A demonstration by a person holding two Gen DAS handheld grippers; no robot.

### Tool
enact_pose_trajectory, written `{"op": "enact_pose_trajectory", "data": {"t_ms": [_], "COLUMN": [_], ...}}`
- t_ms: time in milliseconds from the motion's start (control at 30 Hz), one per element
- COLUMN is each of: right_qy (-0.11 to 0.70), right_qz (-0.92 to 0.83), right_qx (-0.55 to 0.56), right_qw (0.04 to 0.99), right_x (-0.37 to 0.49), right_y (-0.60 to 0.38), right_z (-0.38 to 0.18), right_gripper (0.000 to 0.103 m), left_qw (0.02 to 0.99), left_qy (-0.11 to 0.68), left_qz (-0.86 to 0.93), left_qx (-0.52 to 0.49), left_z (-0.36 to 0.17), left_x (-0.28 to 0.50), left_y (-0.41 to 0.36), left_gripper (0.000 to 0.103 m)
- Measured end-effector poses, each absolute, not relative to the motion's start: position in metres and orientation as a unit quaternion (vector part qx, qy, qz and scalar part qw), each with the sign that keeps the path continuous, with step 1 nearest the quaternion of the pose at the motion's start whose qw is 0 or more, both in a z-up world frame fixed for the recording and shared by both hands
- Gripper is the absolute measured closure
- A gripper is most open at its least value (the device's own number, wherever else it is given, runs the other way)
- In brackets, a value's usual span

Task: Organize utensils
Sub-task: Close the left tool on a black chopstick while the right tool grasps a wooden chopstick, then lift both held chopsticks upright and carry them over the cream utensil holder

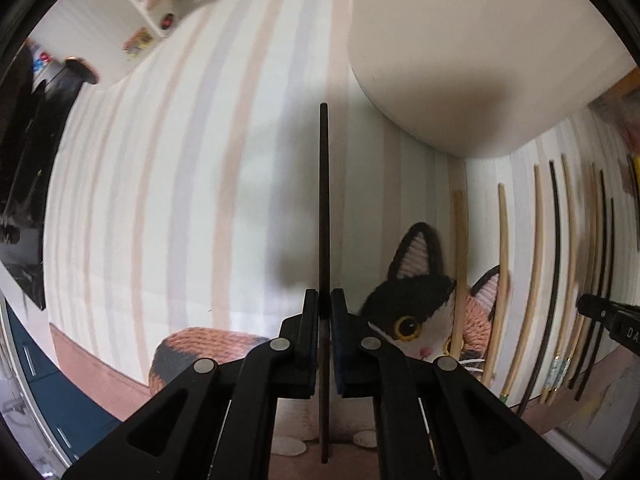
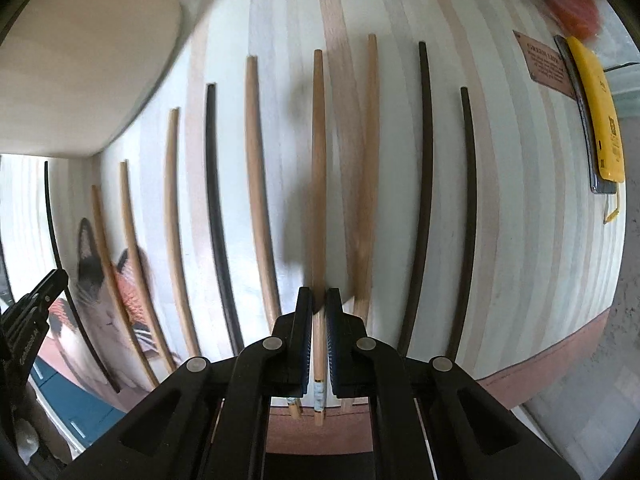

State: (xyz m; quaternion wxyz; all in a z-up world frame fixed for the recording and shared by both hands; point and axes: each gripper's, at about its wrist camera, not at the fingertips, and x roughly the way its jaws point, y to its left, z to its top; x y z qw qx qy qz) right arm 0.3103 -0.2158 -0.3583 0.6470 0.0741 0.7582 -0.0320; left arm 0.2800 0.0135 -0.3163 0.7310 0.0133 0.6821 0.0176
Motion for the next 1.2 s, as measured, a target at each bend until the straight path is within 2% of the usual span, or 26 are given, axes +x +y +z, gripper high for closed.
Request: {"op": "enact_pose_trajectory", "data": {"t_ms": [367, 700, 967, 1200], "right_qy": [0.684, 0.638, 0.595, 0.538], "right_qz": [-0.039, -0.028, -0.007, 0.022], "right_qx": [0.078, 0.086, 0.093, 0.098], "right_qw": [0.724, 0.764, 0.798, 0.837], "right_x": [0.283, 0.257, 0.270, 0.304], "right_y": [-0.233, -0.222, -0.212, -0.203], "right_z": [-0.282, -0.245, -0.205, -0.131], "right_gripper": [0.096, 0.096, 0.096, 0.096], "left_qw": [0.786, 0.830, 0.862, 0.892], "left_qy": [0.616, 0.554, 0.501, 0.446], "left_qz": [0.046, 0.061, 0.066, 0.062], "left_qx": [-0.004, -0.018, -0.028, -0.034], "left_z": [-0.249, -0.195, -0.147, -0.084], "left_x": [0.249, 0.241, 0.241, 0.250], "left_y": [0.048, 0.047, 0.053, 0.052], "left_gripper": [0.100, 0.100, 0.100, 0.100]}}
